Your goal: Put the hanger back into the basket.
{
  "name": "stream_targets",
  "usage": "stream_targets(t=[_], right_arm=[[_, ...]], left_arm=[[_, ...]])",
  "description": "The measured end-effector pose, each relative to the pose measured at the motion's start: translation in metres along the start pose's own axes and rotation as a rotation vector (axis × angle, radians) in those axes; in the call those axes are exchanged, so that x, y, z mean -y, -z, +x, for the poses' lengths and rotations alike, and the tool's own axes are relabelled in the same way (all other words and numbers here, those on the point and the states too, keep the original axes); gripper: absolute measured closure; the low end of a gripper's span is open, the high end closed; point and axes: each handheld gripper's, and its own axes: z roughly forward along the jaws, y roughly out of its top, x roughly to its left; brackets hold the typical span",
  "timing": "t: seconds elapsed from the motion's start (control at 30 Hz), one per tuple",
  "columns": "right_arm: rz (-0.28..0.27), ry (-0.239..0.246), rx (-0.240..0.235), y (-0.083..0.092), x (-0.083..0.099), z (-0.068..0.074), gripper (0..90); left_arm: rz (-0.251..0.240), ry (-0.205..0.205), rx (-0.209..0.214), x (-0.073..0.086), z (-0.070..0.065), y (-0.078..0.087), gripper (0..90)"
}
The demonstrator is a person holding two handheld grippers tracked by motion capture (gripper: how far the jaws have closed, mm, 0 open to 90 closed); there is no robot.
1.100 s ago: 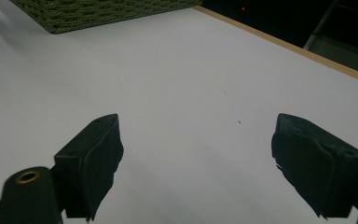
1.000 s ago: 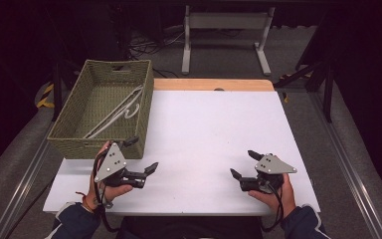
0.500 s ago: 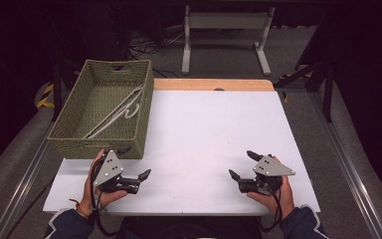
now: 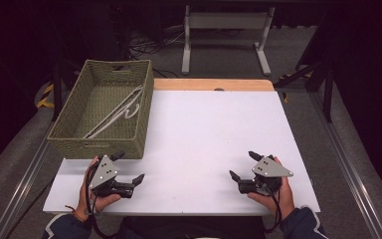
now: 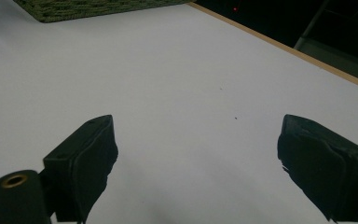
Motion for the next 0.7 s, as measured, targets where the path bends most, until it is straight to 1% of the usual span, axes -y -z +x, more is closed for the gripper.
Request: stream_targets(t=[0.07, 0.13, 0.2, 0.23, 0.3, 0.5, 0.53, 0.6, 0.63, 0.7], right_arm=[[0.000, -0.002, 0.004, 0.0004, 0.0008, 0.0003, 12.0], [-0.001, -0.001, 0.008, 0.0008, 0.0007, 0.0000, 12.0], [-0.004, 0.001, 0.015, 0.0014, -0.0001, -0.0002, 12.0], [-0.004, 0.001, 0.015, 0.0017, -0.0003, 0.0000, 12.0], [-0.002, 0.015, 0.014, 0.0023, -0.0002, 0.0001, 12.0], [0.006, 0.022, 0.011, 0.0019, 0.0013, 0.0012, 12.2], [0.003, 0.023, 0.012, 0.0028, 0.0009, 0.0014, 12.2], [-0.001, 0.026, 0.022, 0.0046, 0.0009, 0.0020, 12.2], [0.001, 0.025, 0.023, 0.0052, 0.0013, 0.0020, 12.2], [0.003, 0.021, 0.029, 0.0061, 0.0017, 0.0021, 12.2]], left_arm=[[-0.002, 0.004, -0.002, -0.0001, 0.0002, 0.0000, 4.5], [-0.004, 0.017, 0.002, 0.0004, 0.0003, -0.0003, 4.6], [0.003, 0.010, -0.005, 0.0008, 0.0005, -0.0003, 4.6], [0.003, 0.014, 0.002, 0.0007, 0.0008, 0.0000, 4.6], [0.004, 0.013, -0.001, 0.0006, 0.0006, 0.0001, 4.6], [-0.009, 0.023, 0.005, 0.0002, 0.0013, -0.0015, 4.7], [-0.003, 0.017, 0.007, 0.0004, 0.0007, -0.0021, 4.7], [-0.007, 0.008, 0.011, -0.0001, 0.0007, -0.0021, 4.7], [-0.006, 0.013, 0.011, -0.0002, 0.0001, -0.0024, 4.7], [-0.011, 0.010, 0.011, -0.0005, 0.0003, -0.0021, 4.7]])
